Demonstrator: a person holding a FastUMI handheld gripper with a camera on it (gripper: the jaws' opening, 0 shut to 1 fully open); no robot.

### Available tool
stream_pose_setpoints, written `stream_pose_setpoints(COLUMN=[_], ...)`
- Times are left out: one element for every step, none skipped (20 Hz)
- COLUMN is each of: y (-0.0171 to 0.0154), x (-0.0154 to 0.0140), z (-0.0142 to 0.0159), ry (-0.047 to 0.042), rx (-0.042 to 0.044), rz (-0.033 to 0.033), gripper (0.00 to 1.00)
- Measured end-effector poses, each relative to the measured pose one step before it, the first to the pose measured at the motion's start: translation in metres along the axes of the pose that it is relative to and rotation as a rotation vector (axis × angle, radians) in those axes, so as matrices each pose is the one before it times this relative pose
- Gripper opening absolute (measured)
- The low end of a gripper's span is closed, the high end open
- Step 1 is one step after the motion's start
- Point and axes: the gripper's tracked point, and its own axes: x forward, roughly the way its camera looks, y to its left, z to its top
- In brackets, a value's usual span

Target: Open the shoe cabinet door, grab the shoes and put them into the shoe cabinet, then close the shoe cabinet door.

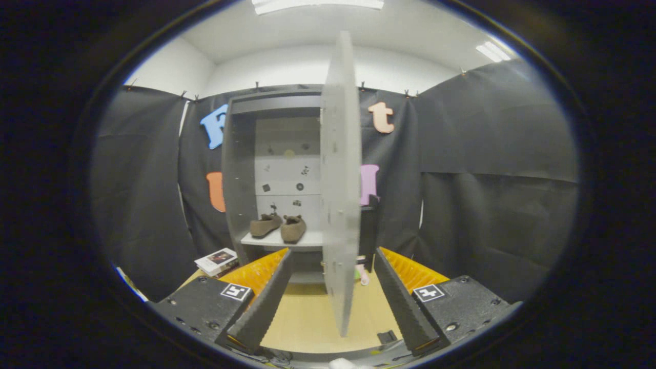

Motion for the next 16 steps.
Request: stream_pose_setpoints(y=[-0.01886, -0.0173, -0.01294, -0.01168, -0.00968, -0.01056, -0.00729, -0.00078, -0.00015, 0.0, 0.00004, 0.00292, 0.00078, 0.0024, 0.00548, 0.00134], x=[0.00123, 0.00397, 0.00435, 0.00803, 0.00843, 0.00881, 0.01067, 0.01583, 0.01221, 0.01165, 0.00945, 0.00926, 0.00707, 0.00462, 0.00295, 0.00199], z=[0.00122, -0.00039, 0.00001, -0.00134, -0.00148, 0.00073, 0.00115, -0.00132, 0.0008, 0.00164, 0.00142, 0.0011, 0.00081, 0.00221, 0.00172, 0.00118], ry=[-0.00387, 0.00426, 0.00149, 0.01259, 0.00763, 0.00951, 0.00673, 0.01339, 0.00988, 0.00941, 0.00707, 0.00305, 0.00431, -0.00082, -0.00102, 0.00207], rx=[0.0017, 0.00085, 0.00278, 0.00493, 0.00226, 0.00354, 0.00089, 0.00087, -0.00041, -0.00443, -0.00743, -0.00897, -0.00966, -0.00903, -0.00563, -0.01172], rz=[-0.01967, -0.01401, 0.00078, 0.00204, 0.01187, 0.01113, 0.01872, 0.02128, 0.02847, 0.02932, 0.03056, 0.03331, 0.0265, 0.02975, 0.03697, 0.01873], gripper=[1.0, 1.0, 1.0, 1.0, 1.0, 1.0, 1.0, 1.0, 1.0, 1.0, 1.0, 1.0, 1.0, 1.0, 1.0, 1.0])
